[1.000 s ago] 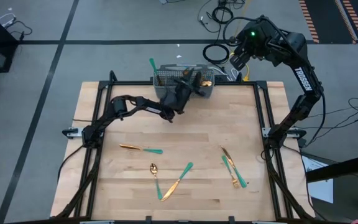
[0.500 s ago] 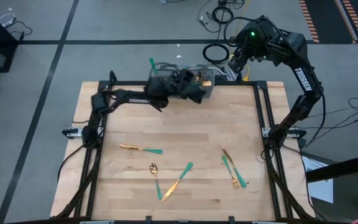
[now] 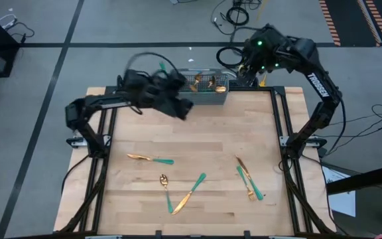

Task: Sort silverware
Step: Put the green knife into the gray silverware organizer

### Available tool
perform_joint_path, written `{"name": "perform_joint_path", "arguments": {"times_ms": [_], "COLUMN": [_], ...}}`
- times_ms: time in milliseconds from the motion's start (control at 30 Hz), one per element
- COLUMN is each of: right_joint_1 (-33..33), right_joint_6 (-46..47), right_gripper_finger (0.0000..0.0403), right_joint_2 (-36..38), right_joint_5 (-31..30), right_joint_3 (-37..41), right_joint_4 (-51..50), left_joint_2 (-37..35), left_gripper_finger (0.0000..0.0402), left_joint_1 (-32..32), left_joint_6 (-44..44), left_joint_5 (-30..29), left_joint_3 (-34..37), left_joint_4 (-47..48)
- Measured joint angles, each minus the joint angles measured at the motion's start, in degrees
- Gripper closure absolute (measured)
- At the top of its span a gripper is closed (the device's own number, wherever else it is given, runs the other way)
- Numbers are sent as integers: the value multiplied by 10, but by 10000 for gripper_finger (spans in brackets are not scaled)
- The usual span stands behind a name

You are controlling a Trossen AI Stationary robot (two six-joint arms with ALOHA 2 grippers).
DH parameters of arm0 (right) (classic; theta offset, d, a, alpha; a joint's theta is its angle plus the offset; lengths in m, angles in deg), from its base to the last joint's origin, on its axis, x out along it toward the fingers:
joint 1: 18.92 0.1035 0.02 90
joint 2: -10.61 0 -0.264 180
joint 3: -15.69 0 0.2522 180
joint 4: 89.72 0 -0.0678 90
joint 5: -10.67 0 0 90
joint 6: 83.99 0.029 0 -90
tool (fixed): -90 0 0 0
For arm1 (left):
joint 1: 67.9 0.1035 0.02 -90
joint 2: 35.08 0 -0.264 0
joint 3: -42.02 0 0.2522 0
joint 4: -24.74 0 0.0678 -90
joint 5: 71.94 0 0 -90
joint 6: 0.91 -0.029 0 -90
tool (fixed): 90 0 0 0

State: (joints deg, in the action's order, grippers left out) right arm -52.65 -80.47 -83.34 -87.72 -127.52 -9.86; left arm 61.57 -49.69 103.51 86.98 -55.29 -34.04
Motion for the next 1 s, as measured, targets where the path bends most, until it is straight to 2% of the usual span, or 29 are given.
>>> {"name": "perform_joint_path", "arguments": {"times_ms": [100,200,400,567,733,833,1000], "right_joint_1": [19,47,123,167,185,192,215], "right_joint_6": [9,9,-36,-29,-15,-15,-45], "right_gripper_finger": [193,193,193,193,193,193,193], "right_joint_2": [0,0,-1,17,82,126,206], "right_joint_5": [21,80,280,369,370,364,302], "right_joint_3": [42,91,145,142,139,139,139], "right_joint_4": [8,52,250,376,390,390,380], "left_joint_2": [-42,-77,-148,-210,-275,-307,-331], "left_gripper_finger": [235,235,235,235,235,235,235], "left_joint_1": [19,45,115,200,315,383,479], "left_joint_6": [-34,-76,-115,-122,-139,-153,-145], "left_joint_5": [-78,-146,-199,-211,-207,-183,-146], "left_joint_3": [0,0,0,0,0,0,0], "left_joint_4": [-3,-2,-2,-2,-6,-7,-6]}}
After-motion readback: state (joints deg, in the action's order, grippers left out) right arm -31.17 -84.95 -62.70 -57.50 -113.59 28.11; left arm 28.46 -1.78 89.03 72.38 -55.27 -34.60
